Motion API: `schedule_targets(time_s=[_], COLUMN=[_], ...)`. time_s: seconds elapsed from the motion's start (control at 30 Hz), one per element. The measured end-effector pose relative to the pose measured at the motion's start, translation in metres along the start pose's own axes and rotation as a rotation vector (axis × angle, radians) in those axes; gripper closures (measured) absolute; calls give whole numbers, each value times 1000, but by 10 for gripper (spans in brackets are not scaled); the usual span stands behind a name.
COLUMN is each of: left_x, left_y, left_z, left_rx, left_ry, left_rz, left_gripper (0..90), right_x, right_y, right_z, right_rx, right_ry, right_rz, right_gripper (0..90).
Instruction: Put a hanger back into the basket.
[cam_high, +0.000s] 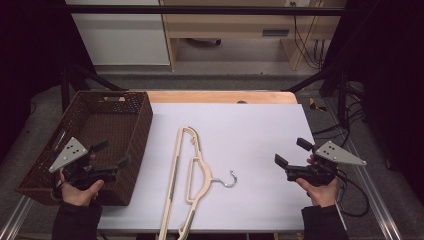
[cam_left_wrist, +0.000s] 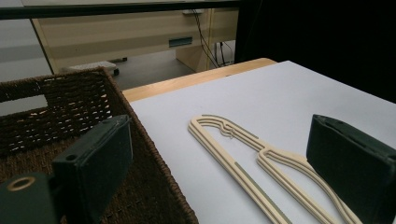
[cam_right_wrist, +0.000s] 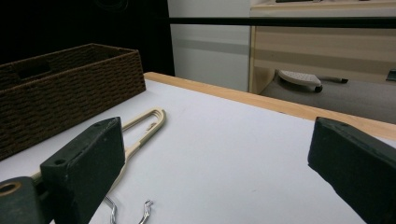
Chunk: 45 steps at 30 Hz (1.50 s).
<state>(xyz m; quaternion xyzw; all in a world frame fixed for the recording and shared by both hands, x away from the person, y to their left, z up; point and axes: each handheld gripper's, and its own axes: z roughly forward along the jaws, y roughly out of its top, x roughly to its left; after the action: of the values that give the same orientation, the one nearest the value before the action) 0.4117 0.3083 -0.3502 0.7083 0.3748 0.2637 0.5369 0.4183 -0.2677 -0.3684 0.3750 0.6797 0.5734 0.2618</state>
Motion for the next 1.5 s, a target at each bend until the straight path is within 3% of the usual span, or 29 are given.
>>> schedule_targets(time_s=[0.3,0.53,0.93,1.07,1.2,1.5], left_x=[-1,-1,-1,-1,-1,-1], left_y=[-1,-2,-3,-3,-3,-3], left_z=[1,3,7,7,7,7], left_rx=[4,9,19,16,16,14], left_ry=[-1,0,-5,-4,-4,-3], left_rz=[7,7,17,18,19,21], left_gripper=[69,69,70,70,70,69], right_x=[8,24,58,66,70,76], right_y=[2,1,-3,-10,-21,-42], right_z=[8,27,77,93,103,121], right_rx=[19,57,187,235,278,376], right_ry=[22,82,199,245,237,273], right_rz=[-32,-48,-103,-96,-122,-137], right_gripper=[57,78,141,163,199,303])
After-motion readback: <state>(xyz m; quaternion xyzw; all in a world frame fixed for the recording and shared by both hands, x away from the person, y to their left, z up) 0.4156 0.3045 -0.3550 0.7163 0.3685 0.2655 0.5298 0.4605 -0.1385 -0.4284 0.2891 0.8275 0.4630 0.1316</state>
